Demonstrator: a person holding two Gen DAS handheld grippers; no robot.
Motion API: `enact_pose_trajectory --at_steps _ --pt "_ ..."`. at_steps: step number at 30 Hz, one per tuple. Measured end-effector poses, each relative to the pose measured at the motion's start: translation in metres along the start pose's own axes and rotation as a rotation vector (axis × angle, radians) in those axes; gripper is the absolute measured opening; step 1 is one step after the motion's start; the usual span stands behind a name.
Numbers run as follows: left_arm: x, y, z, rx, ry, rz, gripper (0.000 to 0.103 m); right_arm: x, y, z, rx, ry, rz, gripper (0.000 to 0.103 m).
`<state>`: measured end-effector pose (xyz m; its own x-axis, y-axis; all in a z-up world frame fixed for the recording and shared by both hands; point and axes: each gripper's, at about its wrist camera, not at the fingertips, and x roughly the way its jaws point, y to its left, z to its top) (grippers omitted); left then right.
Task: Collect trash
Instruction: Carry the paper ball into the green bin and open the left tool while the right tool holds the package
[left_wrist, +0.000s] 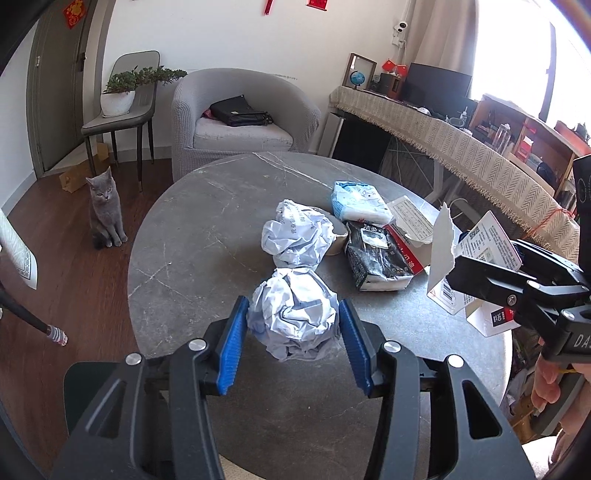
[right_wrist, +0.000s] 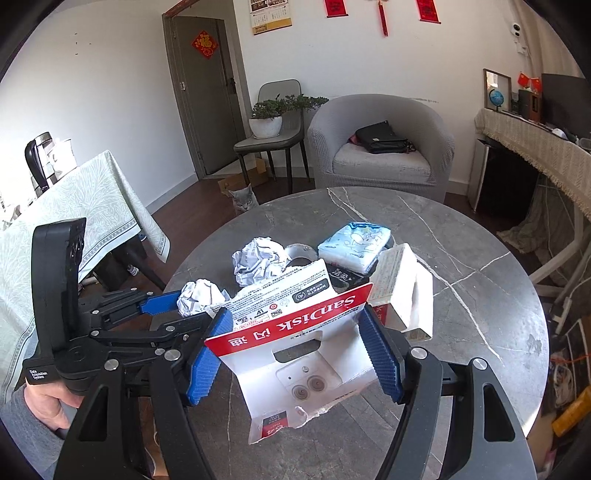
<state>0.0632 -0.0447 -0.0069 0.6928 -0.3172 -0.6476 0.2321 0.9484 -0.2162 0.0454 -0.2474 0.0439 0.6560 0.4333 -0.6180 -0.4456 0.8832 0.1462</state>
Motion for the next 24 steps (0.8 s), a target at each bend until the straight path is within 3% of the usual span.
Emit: enact_pose_trajectory --at_steps 5,11,17,24 --pt "-0.023 0.028 -0.003 -0.017 -0.044 0.049 0.052 0.017 0.029 0.011 -0.023 -0.008 0.045 0.071" --pt "-0.047 0.084 -0.015 -0.076 -0.045 0.127 0.052 0.035 0.074 0.024 -0.080 -0.019 0.100 0.071" --pt "-0.054 0.141 -0.038 -0.140 0.018 0.206 0.053 0.061 0.113 0.028 -0.108 0.004 0.158 0.071" --pt "-0.049 0.190 -0.073 -0.191 0.145 0.282 0.053 0.081 0.159 0.032 -0.134 0.024 0.256 0.071"
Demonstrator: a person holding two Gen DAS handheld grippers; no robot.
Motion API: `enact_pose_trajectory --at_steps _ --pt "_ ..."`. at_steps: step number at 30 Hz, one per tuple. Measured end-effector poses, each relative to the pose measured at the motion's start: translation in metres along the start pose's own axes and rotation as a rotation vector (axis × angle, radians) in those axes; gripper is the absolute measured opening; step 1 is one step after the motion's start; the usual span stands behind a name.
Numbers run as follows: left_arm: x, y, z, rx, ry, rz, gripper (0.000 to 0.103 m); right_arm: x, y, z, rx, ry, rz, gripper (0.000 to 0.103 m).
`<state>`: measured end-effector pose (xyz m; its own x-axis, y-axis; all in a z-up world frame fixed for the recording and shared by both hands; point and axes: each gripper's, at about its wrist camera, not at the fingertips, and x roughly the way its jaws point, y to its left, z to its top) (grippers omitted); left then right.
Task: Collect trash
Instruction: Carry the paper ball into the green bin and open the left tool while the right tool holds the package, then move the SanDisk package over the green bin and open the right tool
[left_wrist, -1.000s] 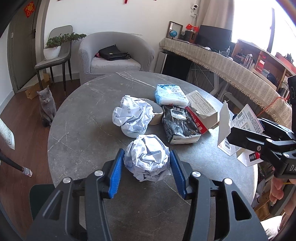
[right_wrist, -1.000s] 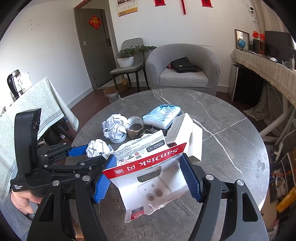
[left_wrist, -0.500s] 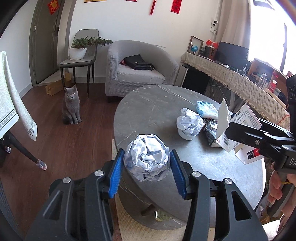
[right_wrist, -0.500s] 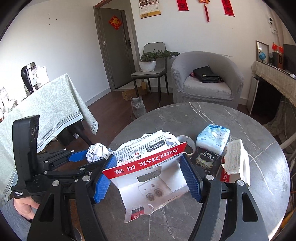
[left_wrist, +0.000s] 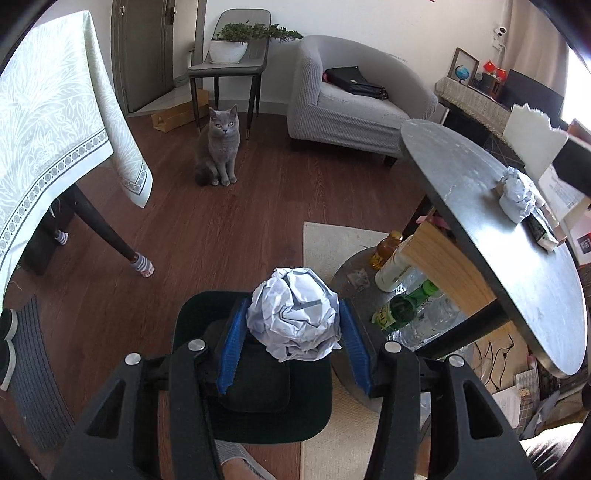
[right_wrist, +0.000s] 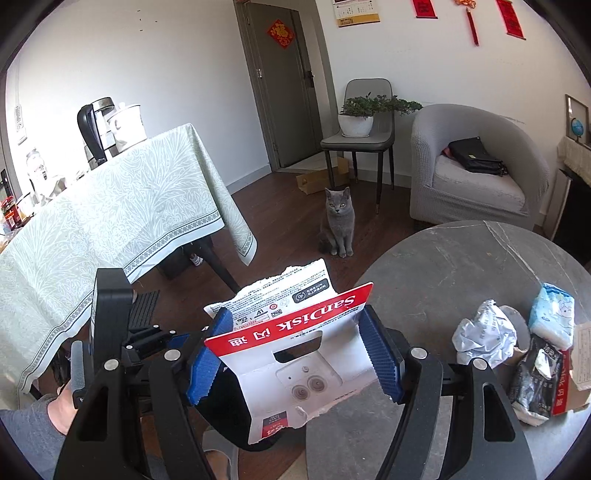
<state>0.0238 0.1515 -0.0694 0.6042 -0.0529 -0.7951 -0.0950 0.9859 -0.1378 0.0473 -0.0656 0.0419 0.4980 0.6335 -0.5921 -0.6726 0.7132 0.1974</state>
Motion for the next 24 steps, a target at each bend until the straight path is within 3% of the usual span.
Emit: enact_pose_trajectory --at_steps 15,21,24 --pt "0.043 0.061 -0.049 -0.109 0.207 -0.020 0.056 0.064 0.059 0.001 -0.073 0.094 0.065 0.071" --pt "0.049 0.071 -0.056 -0.110 0.204 -0.030 0.068 0.089 0.076 -0.001 -0.094 0.136 0.079 0.071" --pt "0.045 0.080 -0.055 -0.121 0.188 -0.035 0.068 0.098 0.082 -0.002 -0.102 0.151 0.079 0.071"
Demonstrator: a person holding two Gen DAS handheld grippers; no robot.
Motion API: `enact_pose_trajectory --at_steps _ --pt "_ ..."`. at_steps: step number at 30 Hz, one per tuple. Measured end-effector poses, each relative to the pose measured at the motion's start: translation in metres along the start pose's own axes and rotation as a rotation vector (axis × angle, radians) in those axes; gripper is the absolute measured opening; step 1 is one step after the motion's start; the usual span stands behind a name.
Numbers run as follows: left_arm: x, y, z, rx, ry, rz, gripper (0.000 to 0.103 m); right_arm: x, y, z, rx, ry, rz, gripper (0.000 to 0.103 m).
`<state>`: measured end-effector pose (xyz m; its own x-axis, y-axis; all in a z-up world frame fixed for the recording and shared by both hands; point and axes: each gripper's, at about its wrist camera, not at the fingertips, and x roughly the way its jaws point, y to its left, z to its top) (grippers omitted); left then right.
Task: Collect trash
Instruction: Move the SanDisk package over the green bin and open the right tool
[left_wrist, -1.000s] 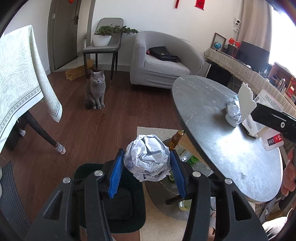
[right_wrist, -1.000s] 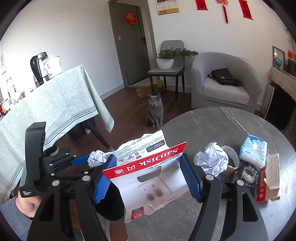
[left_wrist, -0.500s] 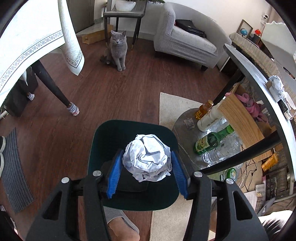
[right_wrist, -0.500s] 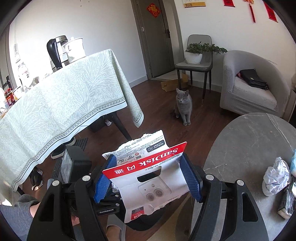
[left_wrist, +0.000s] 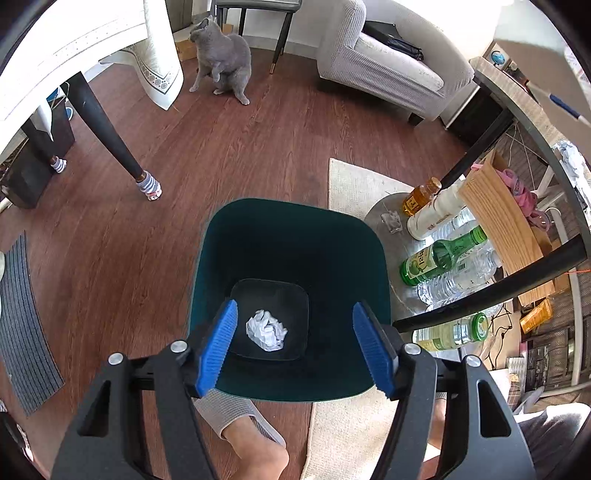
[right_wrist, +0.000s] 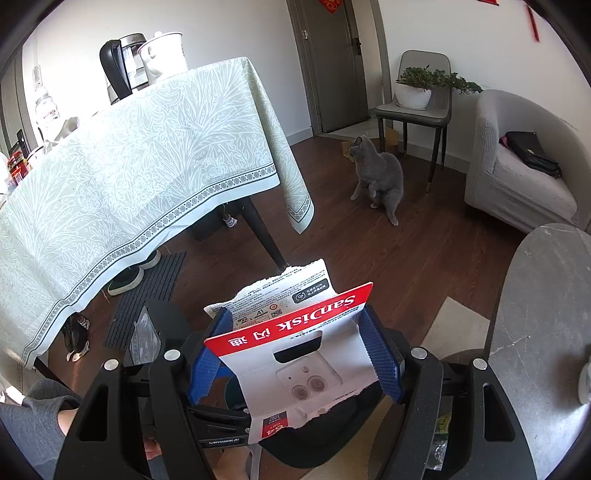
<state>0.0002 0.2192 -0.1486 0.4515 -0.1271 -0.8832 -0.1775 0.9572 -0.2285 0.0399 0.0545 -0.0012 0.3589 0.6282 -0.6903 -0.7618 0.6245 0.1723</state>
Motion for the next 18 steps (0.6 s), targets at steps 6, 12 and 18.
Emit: enact_pose_trajectory --at_steps 6,12,18 --pt "-0.026 0.020 0.005 -0.053 -0.072 -0.005 0.068 0.020 0.008 0.001 -0.017 0.033 -0.005 0.071" --pt "-0.062 0.043 0.011 -0.111 -0.168 -0.015 0.060 0.043 0.020 -0.003 -0.048 0.080 -0.011 0.071" --pt "-0.089 0.051 0.015 -0.117 -0.235 -0.003 0.051 0.071 0.024 -0.012 -0.053 0.142 -0.008 0.071"
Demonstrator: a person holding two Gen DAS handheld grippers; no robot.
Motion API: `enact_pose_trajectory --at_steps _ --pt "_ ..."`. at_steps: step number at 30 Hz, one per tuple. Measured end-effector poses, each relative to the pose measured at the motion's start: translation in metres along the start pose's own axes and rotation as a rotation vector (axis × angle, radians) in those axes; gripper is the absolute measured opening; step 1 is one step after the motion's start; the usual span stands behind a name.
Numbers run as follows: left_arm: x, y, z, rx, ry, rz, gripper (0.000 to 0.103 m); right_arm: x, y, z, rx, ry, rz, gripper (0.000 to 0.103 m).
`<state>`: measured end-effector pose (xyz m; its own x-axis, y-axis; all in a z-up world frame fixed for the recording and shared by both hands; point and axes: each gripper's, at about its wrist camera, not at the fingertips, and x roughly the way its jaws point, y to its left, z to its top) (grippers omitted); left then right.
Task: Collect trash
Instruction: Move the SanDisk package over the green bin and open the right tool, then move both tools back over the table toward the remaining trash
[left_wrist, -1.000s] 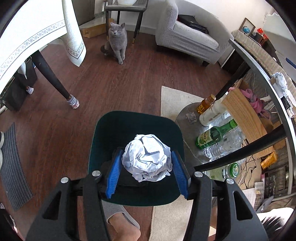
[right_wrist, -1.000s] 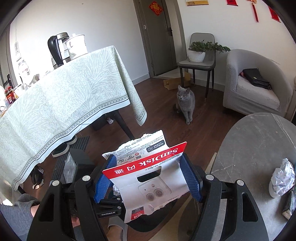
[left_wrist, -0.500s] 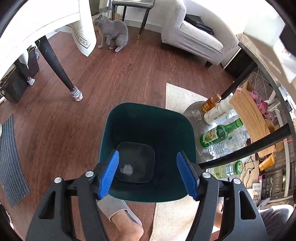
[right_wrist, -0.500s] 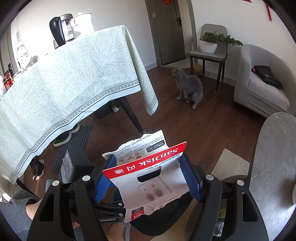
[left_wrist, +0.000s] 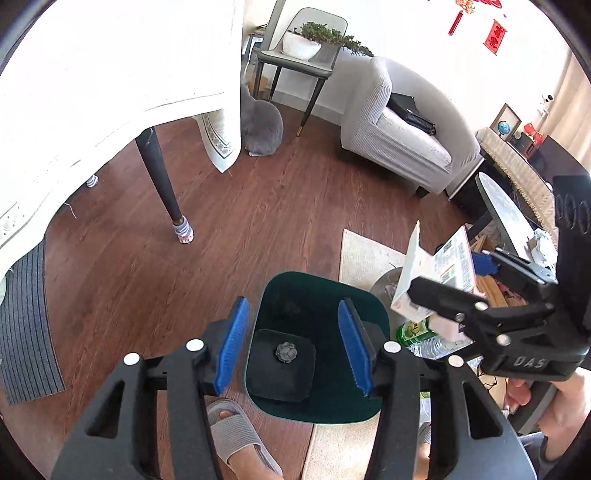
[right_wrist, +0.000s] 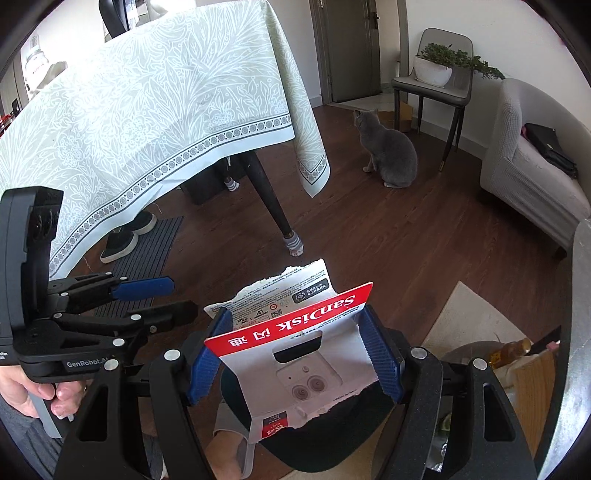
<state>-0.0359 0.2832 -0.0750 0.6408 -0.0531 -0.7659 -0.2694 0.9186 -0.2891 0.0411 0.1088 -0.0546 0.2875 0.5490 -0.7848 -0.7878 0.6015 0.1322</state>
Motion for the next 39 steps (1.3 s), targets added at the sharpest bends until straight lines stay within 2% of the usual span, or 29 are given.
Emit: enact_pose_trajectory --at_steps 7,12,20,21,25,33,38,39 --pt "-0.019 -0.004 0.008 0.033 -0.039 0.018 0.041 0.037 0.005 -0.016 0.008 0.088 0.004 0.071" --pt "-0.033 -0.015 0.017 0.050 -0.083 0.002 0.035 0.065 0.006 -0.030 0.011 0.161 0.000 0.072" --pt "-0.054 -0.034 0.025 0.099 -0.139 -0.026 0.034 0.102 0.005 -0.052 -0.010 0.285 -0.046 0.073" --pt "-0.056 -0.036 0.025 0.101 -0.145 -0.031 0.034 0.104 0.005 -0.054 -0.012 0.294 -0.056 0.075" --pt "-0.062 -0.040 0.027 0.093 -0.162 -0.048 0.034 0.102 0.002 -0.058 -0.013 0.306 -0.077 0.082" --pt "-0.072 -0.050 0.035 0.086 -0.206 -0.071 0.034 0.080 -0.002 -0.058 -0.022 0.278 -0.049 0.082" --pt "-0.078 -0.065 0.039 0.105 -0.232 -0.088 0.034 0.055 0.001 -0.052 -0.053 0.216 -0.024 0.081" --pt "-0.079 -0.069 0.039 0.108 -0.237 -0.091 0.034 0.048 0.002 -0.050 -0.056 0.199 -0.020 0.078"
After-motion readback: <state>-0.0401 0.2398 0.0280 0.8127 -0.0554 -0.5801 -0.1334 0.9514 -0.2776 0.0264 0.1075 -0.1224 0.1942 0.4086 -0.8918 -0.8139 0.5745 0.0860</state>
